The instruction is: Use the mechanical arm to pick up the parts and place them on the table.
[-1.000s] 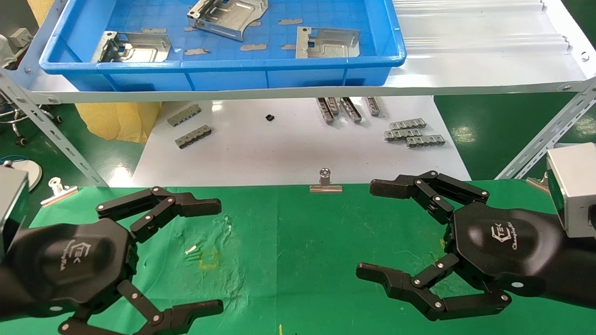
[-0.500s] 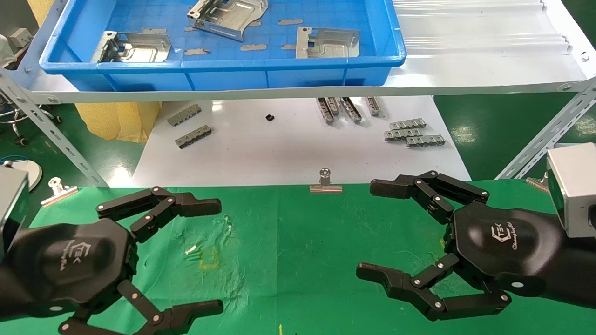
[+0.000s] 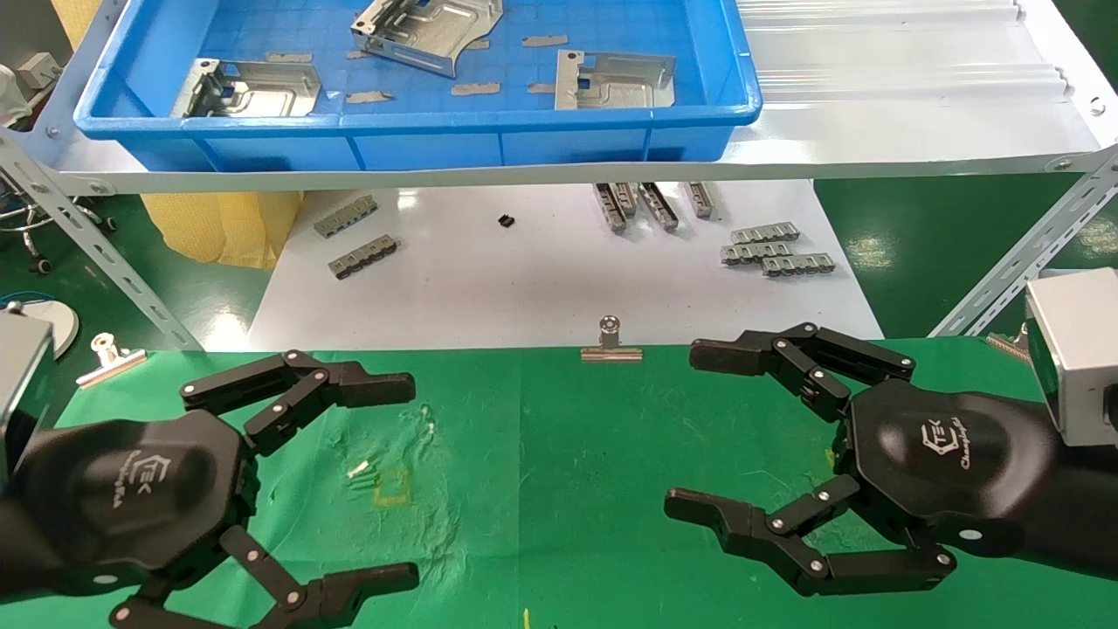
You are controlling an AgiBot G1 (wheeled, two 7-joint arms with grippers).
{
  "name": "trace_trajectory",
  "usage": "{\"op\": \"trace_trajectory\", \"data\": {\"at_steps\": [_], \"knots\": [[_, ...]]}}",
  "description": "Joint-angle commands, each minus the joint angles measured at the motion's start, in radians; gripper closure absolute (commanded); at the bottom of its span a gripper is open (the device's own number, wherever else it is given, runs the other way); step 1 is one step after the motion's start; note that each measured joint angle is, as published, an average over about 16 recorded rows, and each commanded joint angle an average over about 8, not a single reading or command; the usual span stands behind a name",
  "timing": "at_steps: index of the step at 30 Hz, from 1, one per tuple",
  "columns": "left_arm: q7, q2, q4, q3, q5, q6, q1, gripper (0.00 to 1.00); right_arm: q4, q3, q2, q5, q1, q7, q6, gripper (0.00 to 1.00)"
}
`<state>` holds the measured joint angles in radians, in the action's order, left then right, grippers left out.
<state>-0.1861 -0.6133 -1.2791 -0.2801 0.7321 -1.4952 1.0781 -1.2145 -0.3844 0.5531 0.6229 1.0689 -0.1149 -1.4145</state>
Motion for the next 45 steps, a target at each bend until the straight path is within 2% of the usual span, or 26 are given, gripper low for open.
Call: {"op": "trace_trajectory", "data": {"at_steps": [1, 37, 41, 45], "knots": [[0.000, 0.000, 0.000, 0.000, 0.000, 0.000, 0.000, 0.00, 0.000, 0.000, 0.000, 0.000, 0.000, 0.000, 0.000, 1.00], [0.001, -0.002, -0.002, 0.000, 0.002, 0.001, 0.005, 0.00, 0.000, 0.000, 0.000, 0.000, 0.000, 0.000, 0.000, 1.00], [-0.002, -0.013, 0.006, 0.000, 0.014, 0.010, 0.049, 0.00, 0.000, 0.000, 0.000, 0.000, 0.000, 0.000, 0.000, 1.00], [-0.011, -0.045, 0.051, -0.008, 0.056, 0.037, 0.152, 0.00, 0.000, 0.000, 0.000, 0.000, 0.000, 0.000, 0.000, 1.00]]}}
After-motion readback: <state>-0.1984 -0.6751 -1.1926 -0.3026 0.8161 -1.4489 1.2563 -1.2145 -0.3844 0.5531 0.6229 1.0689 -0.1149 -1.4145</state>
